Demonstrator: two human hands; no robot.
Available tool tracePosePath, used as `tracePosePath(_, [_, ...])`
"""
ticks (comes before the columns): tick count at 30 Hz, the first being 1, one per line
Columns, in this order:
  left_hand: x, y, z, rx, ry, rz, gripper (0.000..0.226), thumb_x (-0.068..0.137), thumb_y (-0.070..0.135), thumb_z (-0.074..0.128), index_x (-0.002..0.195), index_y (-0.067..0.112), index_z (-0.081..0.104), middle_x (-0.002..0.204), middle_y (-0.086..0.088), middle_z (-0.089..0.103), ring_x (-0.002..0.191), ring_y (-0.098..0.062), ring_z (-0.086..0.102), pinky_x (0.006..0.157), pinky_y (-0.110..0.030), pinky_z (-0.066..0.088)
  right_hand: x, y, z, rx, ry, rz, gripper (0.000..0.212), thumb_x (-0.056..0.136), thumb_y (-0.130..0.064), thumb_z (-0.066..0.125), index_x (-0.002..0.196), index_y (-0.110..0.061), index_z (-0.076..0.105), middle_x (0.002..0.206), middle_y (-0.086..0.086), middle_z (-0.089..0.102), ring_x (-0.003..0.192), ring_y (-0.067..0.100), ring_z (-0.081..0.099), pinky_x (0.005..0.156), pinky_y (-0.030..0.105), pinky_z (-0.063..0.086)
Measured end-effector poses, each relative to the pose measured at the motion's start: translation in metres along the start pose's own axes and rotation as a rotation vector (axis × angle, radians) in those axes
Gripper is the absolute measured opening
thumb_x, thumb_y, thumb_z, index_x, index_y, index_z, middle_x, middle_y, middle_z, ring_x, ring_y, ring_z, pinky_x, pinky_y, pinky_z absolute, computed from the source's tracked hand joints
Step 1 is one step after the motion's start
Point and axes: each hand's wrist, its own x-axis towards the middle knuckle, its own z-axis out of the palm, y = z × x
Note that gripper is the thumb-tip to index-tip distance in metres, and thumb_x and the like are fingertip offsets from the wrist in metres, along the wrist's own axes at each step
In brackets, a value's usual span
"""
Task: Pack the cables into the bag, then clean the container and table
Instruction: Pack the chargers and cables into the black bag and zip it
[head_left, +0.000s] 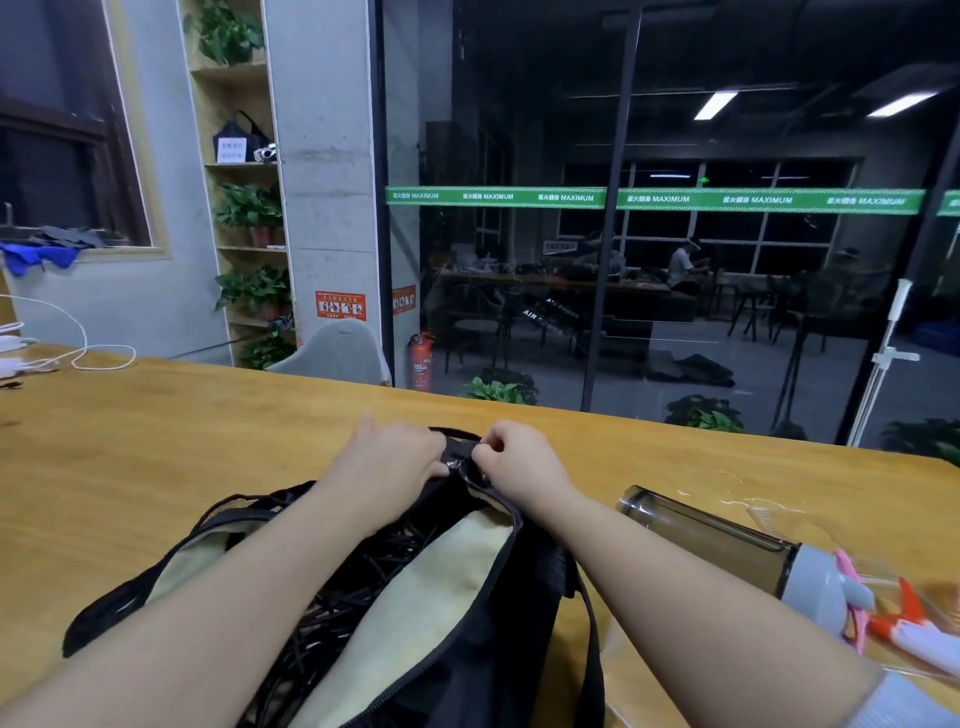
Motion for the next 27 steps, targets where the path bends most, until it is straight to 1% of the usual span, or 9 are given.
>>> tracePosePath(2, [-0.007, -0.011, -0.007, 0.013, 0.227, 0.065, 0.020, 0.096, 0.032, 0.045, 0.079, 0.024, 0.040, 0.083, 0.006, 0.049, 0.091, -0.017, 0.054, 0.109, -0.054, 0.023, 0.000, -0.006, -0.006, -0.018, 0.089, -0.039, 0.013, 0.088, -0.023, 0.049, 0.077, -0.018, 0.047, 0.081, -0.001, 0.055, 0.076, 0.020, 0.049, 0.063, 0.032, 0.039])
tracePosePath(4, [-0.012, -0.020, -0.012, 0.002, 0.505, 0.179, 0.022, 0.087, 0.028, 0.057, 0.070, 0.023, 0.044, 0.069, 0.006, 0.047, 0.071, -0.020, 0.058, 0.095, -0.058, 0.041, 0.002, -0.010, -0.012, -0.032, 0.153, -0.057, 0.016, 0.089, -0.023, 0.048, 0.076, -0.016, 0.042, 0.080, -0.001, 0.051, 0.072, 0.019, 0.047, 0.059, 0.032, 0.036])
tracePosePath(5, [-0.016, -0.025, -0.013, 0.005, 0.569, 0.218, 0.021, 0.086, 0.029, 0.055, 0.068, 0.024, 0.045, 0.066, 0.007, 0.047, 0.064, -0.020, 0.058, 0.086, -0.054, 0.047, 0.004, -0.010, -0.013, -0.045, 0.169, -0.057, 0.018, 0.089, -0.022, 0.046, 0.074, -0.016, 0.040, 0.080, 0.000, 0.050, 0.069, 0.018, 0.045, 0.056, 0.031, 0.034])
tracePosePath(7, [-0.023, -0.035, -0.012, -0.015, 0.575, 0.253, 0.020, 0.087, 0.034, 0.041, 0.069, 0.026, 0.039, 0.065, 0.009, 0.042, 0.061, -0.018, 0.053, 0.080, -0.041, 0.049, 0.006, -0.006, -0.014, -0.076, 0.179, -0.039, 0.018, 0.090, -0.019, 0.043, 0.074, -0.016, 0.037, 0.079, 0.001, 0.047, 0.064, 0.017, 0.042, 0.051, 0.030, 0.030])
tracePosePath(10, [-0.041, -0.049, -0.011, -0.041, 0.599, 0.301, 0.022, 0.088, 0.035, 0.038, 0.069, 0.025, 0.036, 0.066, 0.009, 0.040, 0.065, -0.013, 0.040, 0.071, -0.026, 0.033, 0.009, 0.006, -0.014, -0.119, 0.169, 0.044, 0.012, 0.091, -0.016, 0.040, 0.079, -0.013, 0.041, 0.081, 0.004, 0.049, 0.065, 0.020, 0.043, 0.051, 0.031, 0.031])
tracePosePath(16, [-0.074, -0.052, -0.011, -0.055, 0.639, 0.330, 0.020, 0.089, 0.033, 0.040, 0.073, 0.023, 0.037, 0.067, 0.008, 0.044, 0.062, -0.014, 0.041, 0.058, -0.025, 0.034, 0.005, 0.021, -0.003, -0.111, 0.104, 0.162, 0.010, 0.093, -0.016, 0.040, 0.088, -0.010, 0.046, 0.088, 0.006, 0.055, 0.074, 0.024, 0.048, 0.055, 0.031, 0.034])
tracePosePath(22, [-0.079, -0.046, -0.013, -0.166, 0.633, 0.304, 0.022, 0.090, 0.035, 0.041, 0.072, 0.024, 0.036, 0.068, 0.008, 0.045, 0.064, -0.011, 0.039, 0.054, -0.028, 0.034, -0.010, 0.018, -0.001, 0.229, 0.203, 0.146, 0.014, 0.096, -0.025, 0.044, 0.098, -0.012, 0.050, 0.093, 0.000, 0.055, 0.085, 0.018, 0.050, 0.067, 0.029, 0.039])
tracePosePath(24, [-0.080, -0.046, -0.014, -0.176, 0.639, 0.299, 0.026, 0.091, 0.035, 0.041, 0.070, 0.020, 0.042, 0.067, 0.006, 0.045, 0.061, -0.015, 0.043, 0.051, -0.031, 0.038, -0.018, 0.013, -0.005, 0.210, 0.256, 0.053, 0.016, 0.095, -0.024, 0.047, 0.106, -0.013, 0.050, 0.102, -0.002, 0.052, 0.095, 0.015, 0.048, 0.078, 0.027, 0.042])
tracePosePath(27, [-0.080, -0.045, -0.016, -0.202, 0.652, 0.276, 0.031, 0.091, 0.036, 0.040, 0.068, 0.016, 0.045, 0.065, 0.004, 0.045, 0.058, -0.021, 0.046, 0.048, -0.034, 0.041, -0.037, 0.002, -0.010, 0.052, 0.295, -0.277, 0.024, 0.090, -0.018, 0.052, 0.114, -0.013, 0.053, 0.107, -0.007, 0.047, 0.103, 0.007, 0.039, 0.092, 0.021, 0.035])
